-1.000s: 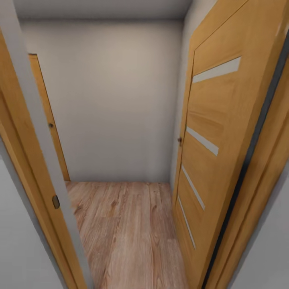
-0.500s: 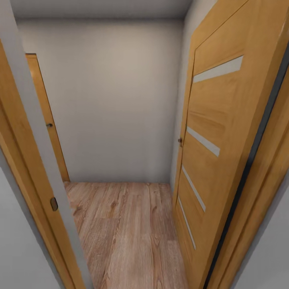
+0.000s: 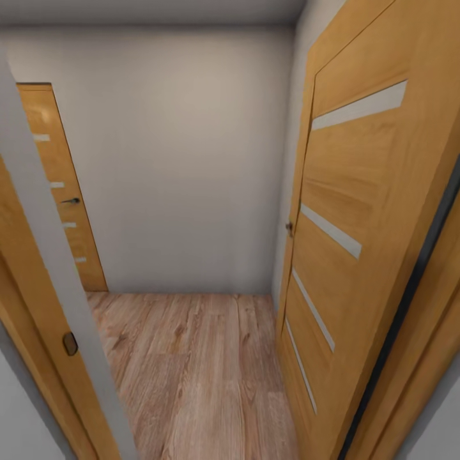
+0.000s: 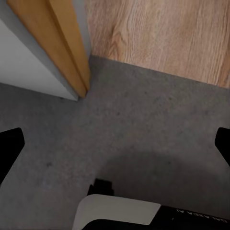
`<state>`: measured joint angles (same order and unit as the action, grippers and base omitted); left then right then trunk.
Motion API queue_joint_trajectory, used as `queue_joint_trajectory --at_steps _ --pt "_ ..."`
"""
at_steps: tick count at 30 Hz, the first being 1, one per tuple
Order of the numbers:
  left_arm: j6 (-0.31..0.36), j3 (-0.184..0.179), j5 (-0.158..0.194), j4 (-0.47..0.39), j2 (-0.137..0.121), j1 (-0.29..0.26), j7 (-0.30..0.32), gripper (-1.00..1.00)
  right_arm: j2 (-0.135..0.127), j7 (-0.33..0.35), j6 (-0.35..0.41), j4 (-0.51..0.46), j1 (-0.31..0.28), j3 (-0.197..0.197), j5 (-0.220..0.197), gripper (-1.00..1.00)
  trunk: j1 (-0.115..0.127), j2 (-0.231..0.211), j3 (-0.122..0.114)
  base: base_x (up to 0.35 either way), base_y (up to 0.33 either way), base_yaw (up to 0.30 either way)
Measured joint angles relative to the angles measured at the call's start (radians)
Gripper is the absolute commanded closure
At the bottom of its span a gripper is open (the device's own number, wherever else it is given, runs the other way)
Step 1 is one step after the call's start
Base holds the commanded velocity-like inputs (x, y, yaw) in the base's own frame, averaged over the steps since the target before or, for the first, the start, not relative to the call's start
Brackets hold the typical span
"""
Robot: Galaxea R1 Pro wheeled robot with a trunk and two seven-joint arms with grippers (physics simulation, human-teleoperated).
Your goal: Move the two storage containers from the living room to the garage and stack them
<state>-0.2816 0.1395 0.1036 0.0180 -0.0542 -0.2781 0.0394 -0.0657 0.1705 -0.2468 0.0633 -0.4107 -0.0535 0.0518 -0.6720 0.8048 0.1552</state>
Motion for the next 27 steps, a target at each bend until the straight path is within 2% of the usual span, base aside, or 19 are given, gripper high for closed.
queue_joint_trajectory --at_steps 16,27 --pt "-0.002 0.001 0.0 0.0 -0.001 0.0 -0.003 -1.0 0.001 0.005 0.002 0.0 0.0 0.0 0.0 -1.0 0.0 0.0 -0.012 0.009 0.0 0.0" --pt "0.0 0.001 -0.002 0.0 -0.002 0.0 -0.004 -1.0 0.0 0.005 0.002 0.0 0.0 0.0 0.0 -1.0 0.0 0.0 -0.012 0.286 0.0 0.0"
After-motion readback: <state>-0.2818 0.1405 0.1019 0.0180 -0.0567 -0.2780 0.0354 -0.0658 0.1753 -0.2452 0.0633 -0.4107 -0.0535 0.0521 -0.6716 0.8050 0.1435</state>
